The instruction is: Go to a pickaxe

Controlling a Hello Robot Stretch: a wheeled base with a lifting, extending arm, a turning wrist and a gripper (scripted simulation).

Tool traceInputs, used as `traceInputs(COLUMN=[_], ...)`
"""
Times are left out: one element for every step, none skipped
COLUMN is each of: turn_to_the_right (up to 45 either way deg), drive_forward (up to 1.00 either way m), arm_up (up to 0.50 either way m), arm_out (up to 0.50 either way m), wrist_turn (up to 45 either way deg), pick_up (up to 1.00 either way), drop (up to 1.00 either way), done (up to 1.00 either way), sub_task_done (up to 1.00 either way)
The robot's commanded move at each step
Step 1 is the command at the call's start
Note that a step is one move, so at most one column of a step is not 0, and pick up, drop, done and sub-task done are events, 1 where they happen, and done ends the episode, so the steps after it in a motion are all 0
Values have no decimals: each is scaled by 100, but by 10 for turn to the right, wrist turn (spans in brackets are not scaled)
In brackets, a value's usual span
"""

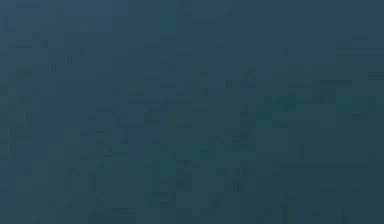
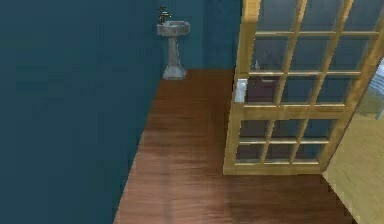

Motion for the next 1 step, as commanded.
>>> traceInputs(turn_to_the_right=[-450], drive_forward=[0], arm_up=[0], arm_out=[0], wrist_turn=[0], pick_up=[0], drop=[0], done=[0], sub_task_done=[0])
